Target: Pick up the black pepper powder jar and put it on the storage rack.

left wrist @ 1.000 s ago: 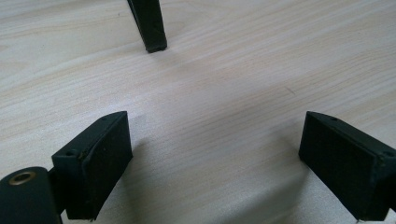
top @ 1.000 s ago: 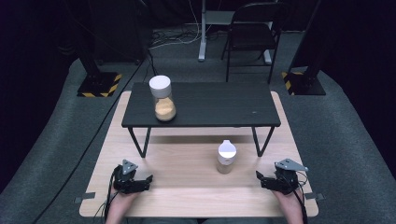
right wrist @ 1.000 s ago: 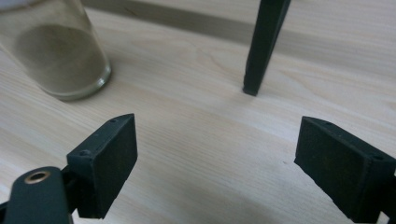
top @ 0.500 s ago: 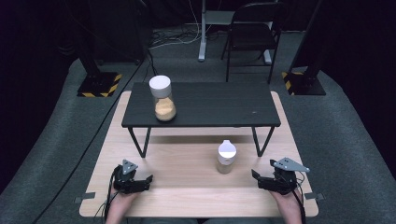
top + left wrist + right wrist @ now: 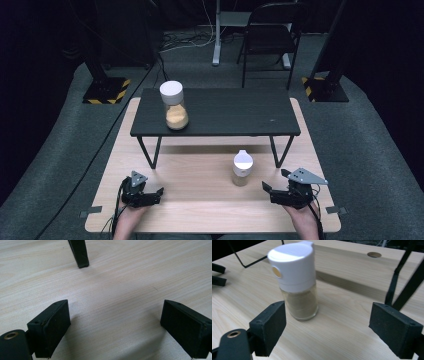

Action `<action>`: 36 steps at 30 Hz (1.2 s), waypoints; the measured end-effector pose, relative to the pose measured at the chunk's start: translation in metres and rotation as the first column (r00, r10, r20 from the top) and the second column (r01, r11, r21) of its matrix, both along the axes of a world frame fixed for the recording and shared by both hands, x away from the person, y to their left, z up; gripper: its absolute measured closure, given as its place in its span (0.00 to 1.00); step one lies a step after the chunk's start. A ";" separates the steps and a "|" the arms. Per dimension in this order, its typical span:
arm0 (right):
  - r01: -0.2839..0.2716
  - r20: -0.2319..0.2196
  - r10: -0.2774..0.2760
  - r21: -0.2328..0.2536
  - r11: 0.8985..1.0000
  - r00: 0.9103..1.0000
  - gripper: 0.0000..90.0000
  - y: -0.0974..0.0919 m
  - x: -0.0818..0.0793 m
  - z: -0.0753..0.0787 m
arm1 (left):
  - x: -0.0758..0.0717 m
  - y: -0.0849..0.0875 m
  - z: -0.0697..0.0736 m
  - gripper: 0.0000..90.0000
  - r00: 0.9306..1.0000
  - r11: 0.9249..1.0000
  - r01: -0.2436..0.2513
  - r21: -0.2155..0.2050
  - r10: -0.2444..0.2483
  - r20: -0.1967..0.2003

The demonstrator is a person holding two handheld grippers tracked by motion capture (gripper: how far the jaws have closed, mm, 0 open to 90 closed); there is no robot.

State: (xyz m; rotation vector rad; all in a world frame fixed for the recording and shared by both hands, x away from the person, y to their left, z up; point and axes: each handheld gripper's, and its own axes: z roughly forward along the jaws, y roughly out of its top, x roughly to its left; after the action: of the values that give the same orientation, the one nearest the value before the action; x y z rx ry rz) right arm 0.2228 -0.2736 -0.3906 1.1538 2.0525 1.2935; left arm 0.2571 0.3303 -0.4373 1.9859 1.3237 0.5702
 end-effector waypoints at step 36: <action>-0.134 0.023 0.134 0.002 0.991 0.991 0.17 0.041 0.041 0.000 | 0.000 0.000 0.000 0.09 1.000 1.000 0.002 0.000 -0.002 -0.001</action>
State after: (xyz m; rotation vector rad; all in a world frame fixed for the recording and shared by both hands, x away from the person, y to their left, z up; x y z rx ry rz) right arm 0.2635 -0.2330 -0.3905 1.0129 2.1438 1.3669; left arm 0.2573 0.3305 -0.4371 1.9875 1.3230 0.5682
